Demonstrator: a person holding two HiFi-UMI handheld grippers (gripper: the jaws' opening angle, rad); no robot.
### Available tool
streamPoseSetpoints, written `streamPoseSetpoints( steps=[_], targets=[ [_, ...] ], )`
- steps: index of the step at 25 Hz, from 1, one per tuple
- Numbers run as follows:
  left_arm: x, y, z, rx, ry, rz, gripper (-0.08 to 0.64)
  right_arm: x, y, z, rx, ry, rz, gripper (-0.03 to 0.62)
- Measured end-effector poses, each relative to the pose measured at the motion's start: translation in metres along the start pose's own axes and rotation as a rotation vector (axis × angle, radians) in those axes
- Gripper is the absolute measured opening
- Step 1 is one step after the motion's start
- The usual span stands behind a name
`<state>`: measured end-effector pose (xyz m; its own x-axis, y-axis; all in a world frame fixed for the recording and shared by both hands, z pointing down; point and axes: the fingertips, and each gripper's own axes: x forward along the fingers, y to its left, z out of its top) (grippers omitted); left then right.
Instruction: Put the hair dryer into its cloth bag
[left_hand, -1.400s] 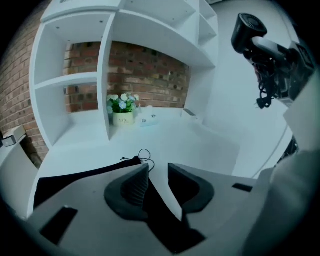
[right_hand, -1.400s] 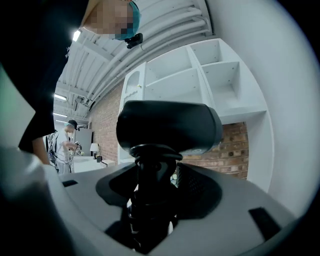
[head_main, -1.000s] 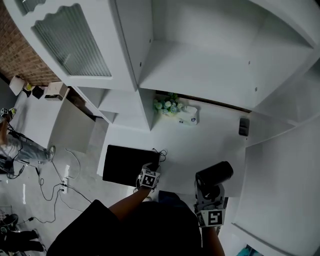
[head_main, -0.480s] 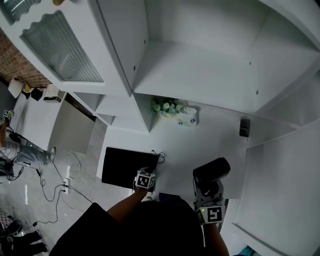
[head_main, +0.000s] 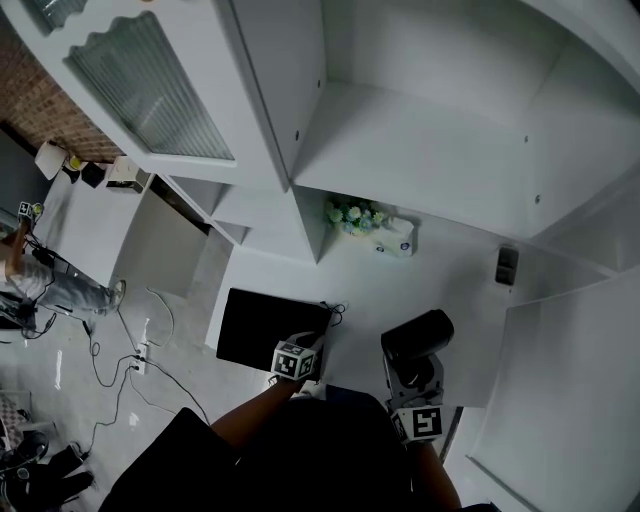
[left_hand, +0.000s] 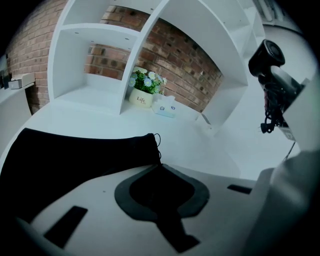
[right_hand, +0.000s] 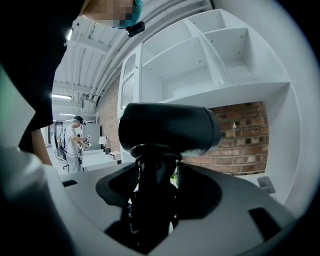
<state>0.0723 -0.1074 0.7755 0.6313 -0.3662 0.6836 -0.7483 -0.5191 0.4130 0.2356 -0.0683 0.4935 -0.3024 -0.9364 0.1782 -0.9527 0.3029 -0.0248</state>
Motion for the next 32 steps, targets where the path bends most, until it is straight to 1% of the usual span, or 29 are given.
streamPoseSetpoints(
  steps=[3,8,11,13,16,19,21,25,28,32],
  targets=[
    [-0.004,-0.002,0.004,-0.023,-0.009,-0.005,0.034,0.007,0.005,0.001,0.008,0.004,0.026,0.25],
    [-0.006,0.001,-0.001,-0.028,0.009,0.019,0.034,0.016,0.01,0.003,0.016,-0.004,0.06,0.25],
    [-0.003,-0.002,0.0,-0.02,0.011,-0.008,0.032,0.02,0.011,0.003,0.002,-0.002,0.071,0.25],
    [-0.002,-0.005,-0.003,-0.028,0.009,-0.031,0.032,0.019,0.01,0.001,0.01,0.006,0.07,0.25],
    [-0.005,-0.006,0.001,-0.049,0.0,-0.027,0.032,0.02,0.007,-0.004,0.026,0.016,0.072,0.25],
    [-0.008,-0.004,0.008,-0.083,-0.027,-0.024,0.033,0.023,0.004,-0.011,0.035,0.028,0.077,0.25],
    [-0.008,-0.004,0.009,-0.08,-0.037,-0.03,0.034,0.025,0.004,-0.017,0.042,0.035,0.086,0.25],
    [-0.006,-0.005,0.009,-0.048,-0.026,-0.025,0.032,0.03,0.004,-0.022,0.033,0.039,0.101,0.25],
    [-0.007,-0.002,0.009,-0.064,-0.025,-0.019,0.032,0.032,0.006,-0.021,0.026,0.035,0.108,0.25],
    [-0.013,0.0,0.016,-0.084,-0.037,-0.01,0.031,0.035,0.009,-0.029,-0.008,0.058,0.134,0.25]
  ],
)
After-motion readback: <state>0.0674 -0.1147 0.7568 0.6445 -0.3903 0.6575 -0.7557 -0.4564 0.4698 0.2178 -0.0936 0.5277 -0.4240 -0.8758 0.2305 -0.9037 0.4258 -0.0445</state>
